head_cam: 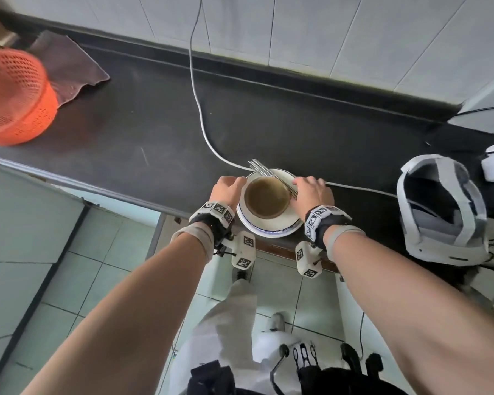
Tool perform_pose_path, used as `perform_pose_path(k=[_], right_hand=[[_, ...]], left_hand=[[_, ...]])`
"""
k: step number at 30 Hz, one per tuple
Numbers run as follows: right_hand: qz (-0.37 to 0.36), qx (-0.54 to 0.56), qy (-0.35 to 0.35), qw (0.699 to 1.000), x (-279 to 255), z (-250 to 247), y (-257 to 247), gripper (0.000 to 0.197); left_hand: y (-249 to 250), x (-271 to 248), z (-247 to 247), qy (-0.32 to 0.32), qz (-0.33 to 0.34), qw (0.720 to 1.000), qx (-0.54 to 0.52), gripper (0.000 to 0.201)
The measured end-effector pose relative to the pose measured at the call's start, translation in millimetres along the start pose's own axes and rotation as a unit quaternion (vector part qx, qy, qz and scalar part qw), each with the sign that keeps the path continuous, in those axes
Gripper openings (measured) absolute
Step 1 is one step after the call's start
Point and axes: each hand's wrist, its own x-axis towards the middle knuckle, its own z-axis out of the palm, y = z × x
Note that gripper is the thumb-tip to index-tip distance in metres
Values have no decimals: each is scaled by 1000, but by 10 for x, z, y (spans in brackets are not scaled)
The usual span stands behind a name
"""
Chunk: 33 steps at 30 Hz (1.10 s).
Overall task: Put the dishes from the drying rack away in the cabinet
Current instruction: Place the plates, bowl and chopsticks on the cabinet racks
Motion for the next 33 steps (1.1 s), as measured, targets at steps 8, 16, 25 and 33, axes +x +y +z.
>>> perform_pose_path(k=[8, 16, 25, 33], right_hand=[[-6, -92, -90, 992, 255, 78, -68, 30], [-39, -33, -111, 992, 253, -117, 197, 26], [-79, 17, -118, 990, 314, -370, 269, 41], [-72, 81, -137, 985, 328, -462, 247, 51]], left_hand=[[261, 581, 61, -74, 1, 997, 8, 61], [619, 786, 184, -89, 4, 995, -42, 54], [888, 606, 340, -86, 48, 993, -63, 50], [977, 380, 423, -104, 65, 991, -56, 36]])
